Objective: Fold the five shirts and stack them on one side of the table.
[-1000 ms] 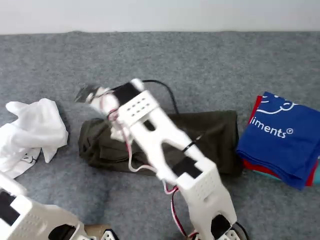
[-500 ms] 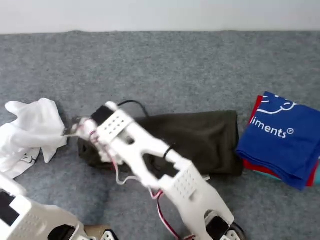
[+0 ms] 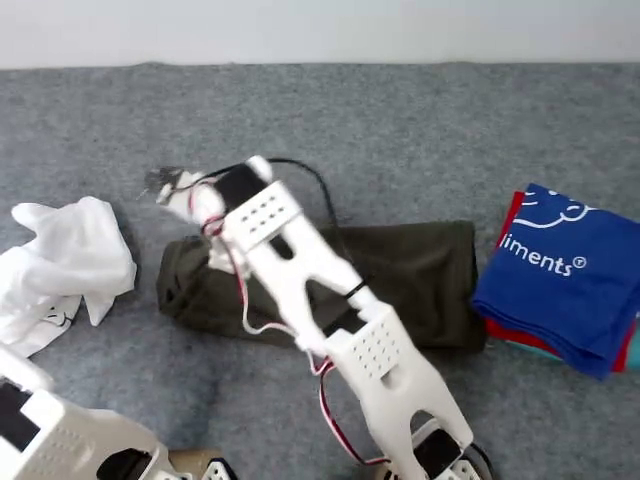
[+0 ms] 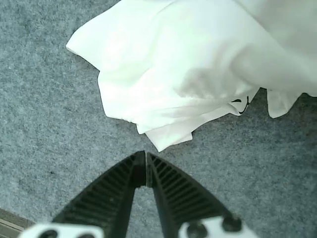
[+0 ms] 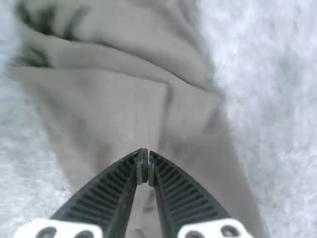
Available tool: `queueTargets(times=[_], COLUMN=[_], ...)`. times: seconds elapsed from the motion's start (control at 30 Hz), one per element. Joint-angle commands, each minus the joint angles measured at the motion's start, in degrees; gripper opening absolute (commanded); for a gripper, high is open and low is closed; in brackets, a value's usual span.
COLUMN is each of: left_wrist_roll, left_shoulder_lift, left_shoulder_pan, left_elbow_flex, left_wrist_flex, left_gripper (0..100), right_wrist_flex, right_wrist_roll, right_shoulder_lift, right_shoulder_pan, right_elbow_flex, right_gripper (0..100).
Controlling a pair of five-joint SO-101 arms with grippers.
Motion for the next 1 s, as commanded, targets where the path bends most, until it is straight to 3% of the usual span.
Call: queueTargets(times=[0.0, 0.17, 0.33, 0.47, 0.63, 0.8, 0.97], left_wrist_roll=[-0.70, -0.70, -0.70, -0.70, -0.70, -0.70, -2.46], left_shoulder_lift=[-0.62, -0.70, -2.73, -6.33, -12.31, -18.81, -24.53], left_shoulder_pan=[0.18, 0.00, -0.26, 0.09, 0.09, 0.62, 3.87], left_elbow_flex=[-2.24, -2.59, -2.33, -1.71, 3.74, 12.00, 17.19], left_wrist_flex=[0.44, 0.44, 1.41, 2.11, 2.11, 2.11, 2.11], left_gripper=[1, 1, 1, 1, 1, 1, 2], right_wrist_flex=[2.24, 2.59, 2.59, 2.59, 2.42, 2.33, 2.33], right_wrist_roll=[0.35, 0.09, -12.66, -13.19, -16.97, -18.64, -18.37], right_shoulder_lift=[-0.57, 2.15, -2.86, -10.07, -19.82, -25.71, -28.62], right_shoulder_pan=[-3.47, -2.07, 2.15, 5.05, 12.62, 22.20, 30.73], right_elbow_flex=[-2.46, -2.11, 0.09, 10.73, 24.09, 28.66, 30.68], right_gripper=[0.9, 0.9, 0.9, 0.9, 0.9, 1.3, 17.6])
